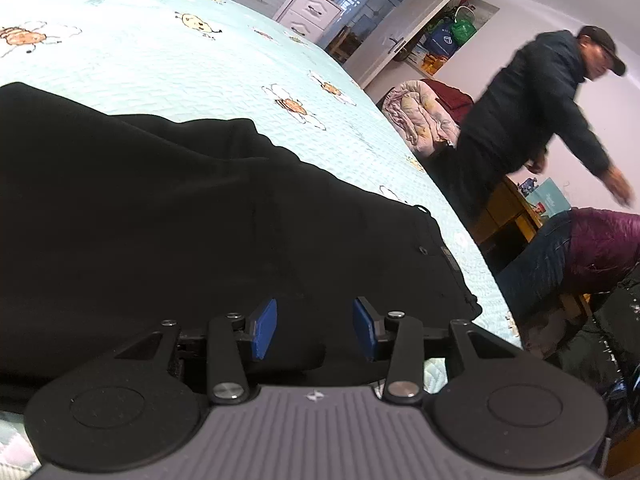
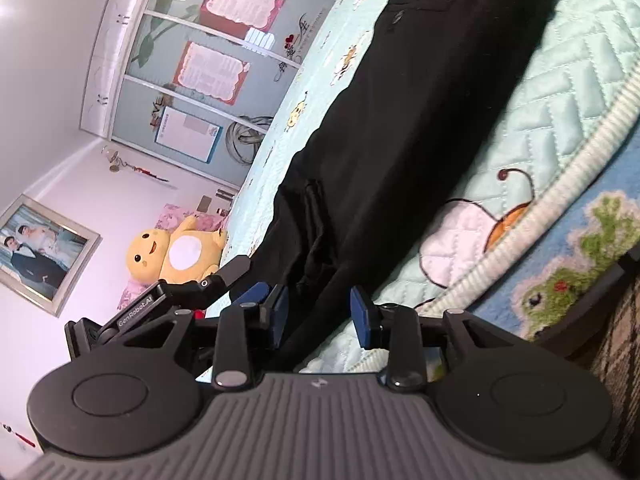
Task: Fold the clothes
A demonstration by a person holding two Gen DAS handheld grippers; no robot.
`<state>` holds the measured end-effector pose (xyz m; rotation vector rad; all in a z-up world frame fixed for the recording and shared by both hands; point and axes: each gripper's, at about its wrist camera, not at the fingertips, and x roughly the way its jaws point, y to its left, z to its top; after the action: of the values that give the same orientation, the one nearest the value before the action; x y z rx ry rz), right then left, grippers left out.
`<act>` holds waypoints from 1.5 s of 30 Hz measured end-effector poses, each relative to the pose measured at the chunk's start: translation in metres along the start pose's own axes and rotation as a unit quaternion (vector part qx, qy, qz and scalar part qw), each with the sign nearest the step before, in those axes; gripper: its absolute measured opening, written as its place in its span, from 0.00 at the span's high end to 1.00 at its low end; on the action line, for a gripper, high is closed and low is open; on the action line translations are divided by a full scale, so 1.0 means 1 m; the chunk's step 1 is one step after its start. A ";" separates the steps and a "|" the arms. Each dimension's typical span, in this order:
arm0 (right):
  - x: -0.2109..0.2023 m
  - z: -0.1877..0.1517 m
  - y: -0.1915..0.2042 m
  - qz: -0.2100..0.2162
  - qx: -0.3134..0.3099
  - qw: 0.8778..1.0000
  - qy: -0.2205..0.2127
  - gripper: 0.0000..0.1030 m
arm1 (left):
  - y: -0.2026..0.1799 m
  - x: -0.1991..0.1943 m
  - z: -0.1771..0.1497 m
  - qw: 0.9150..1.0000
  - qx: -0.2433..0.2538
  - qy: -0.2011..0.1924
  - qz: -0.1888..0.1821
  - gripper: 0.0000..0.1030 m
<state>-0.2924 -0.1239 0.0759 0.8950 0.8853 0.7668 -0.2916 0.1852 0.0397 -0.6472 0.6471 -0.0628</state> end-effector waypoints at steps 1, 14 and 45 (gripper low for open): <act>0.000 -0.002 0.000 0.001 -0.001 1.000 0.002 0.65 | 0.000 0.002 0.000 1.000 0.000 0.001 0.003 0.57; -0.016 0.001 -0.015 0.002 0.024 1.000 -0.016 0.57 | -0.004 0.021 0.002 1.000 -0.002 0.021 0.013 0.52; -0.051 0.025 -0.033 0.012 0.047 0.994 -0.094 0.52 | 0.024 -0.062 0.013 0.995 -0.087 -0.055 -0.013 0.50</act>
<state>-0.2859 -0.1887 0.0709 1.0446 0.7505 0.6535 -0.3373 0.2267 0.0674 -0.8208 0.5412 0.0052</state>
